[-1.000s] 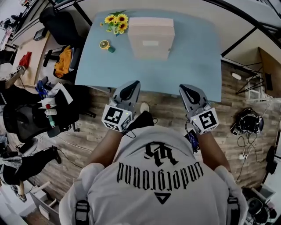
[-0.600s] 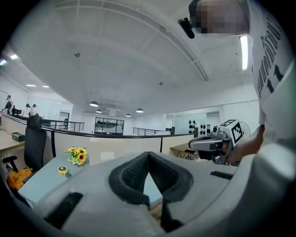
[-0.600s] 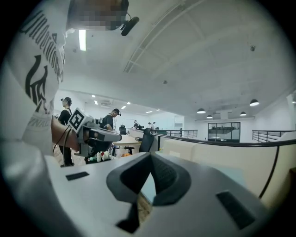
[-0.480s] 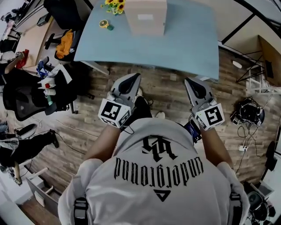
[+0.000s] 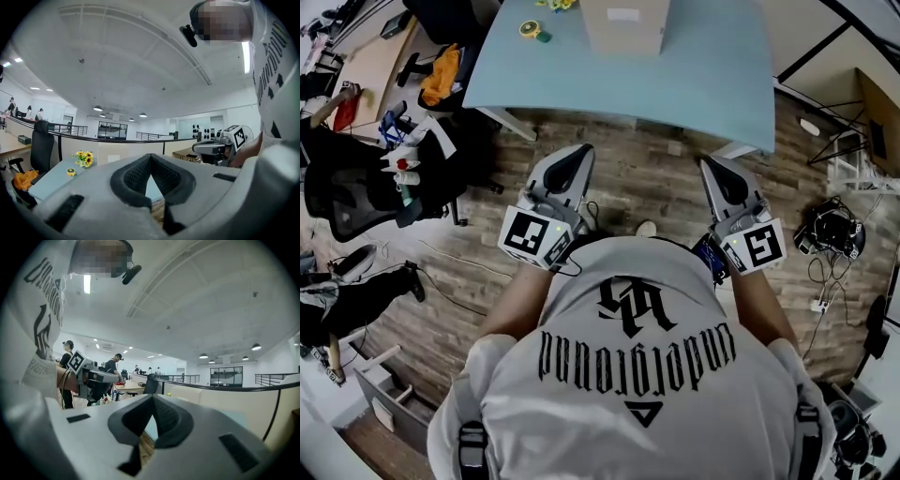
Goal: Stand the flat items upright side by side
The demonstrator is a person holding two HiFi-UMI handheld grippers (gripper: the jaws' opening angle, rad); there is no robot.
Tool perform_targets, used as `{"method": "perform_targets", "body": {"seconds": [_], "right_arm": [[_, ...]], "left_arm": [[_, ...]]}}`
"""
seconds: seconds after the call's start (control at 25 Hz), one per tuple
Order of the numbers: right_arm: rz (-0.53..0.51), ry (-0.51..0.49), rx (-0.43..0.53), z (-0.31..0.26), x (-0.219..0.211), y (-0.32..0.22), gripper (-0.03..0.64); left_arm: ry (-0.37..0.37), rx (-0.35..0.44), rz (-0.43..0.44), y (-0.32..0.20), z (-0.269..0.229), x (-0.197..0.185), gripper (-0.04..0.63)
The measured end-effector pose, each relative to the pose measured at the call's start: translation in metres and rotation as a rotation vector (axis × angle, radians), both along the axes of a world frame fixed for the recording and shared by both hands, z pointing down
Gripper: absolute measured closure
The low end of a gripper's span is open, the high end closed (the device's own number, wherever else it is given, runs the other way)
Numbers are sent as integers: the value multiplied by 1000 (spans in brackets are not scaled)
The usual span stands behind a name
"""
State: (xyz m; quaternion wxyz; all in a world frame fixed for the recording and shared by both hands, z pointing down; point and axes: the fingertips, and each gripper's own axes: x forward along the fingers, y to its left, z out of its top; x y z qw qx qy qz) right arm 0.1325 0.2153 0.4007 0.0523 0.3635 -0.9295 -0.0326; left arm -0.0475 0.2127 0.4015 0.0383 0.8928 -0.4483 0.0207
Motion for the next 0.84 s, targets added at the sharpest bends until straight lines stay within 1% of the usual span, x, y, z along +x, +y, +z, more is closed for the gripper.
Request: {"method": "perform_targets", "body": {"seconds": [0.2,0.4,0.84], "right_arm": [[17,-20,4,-4,-33,1,612],[24,-19,11,-7,-64,0,612],[41,-28,-2,-9,-96,-7,612]], "left_arm": [[-2,-6,9,3,2,-35,595],[6,1,5,3,-4,-67,595],[8,1,14,-4,-6,-104,595]]}}
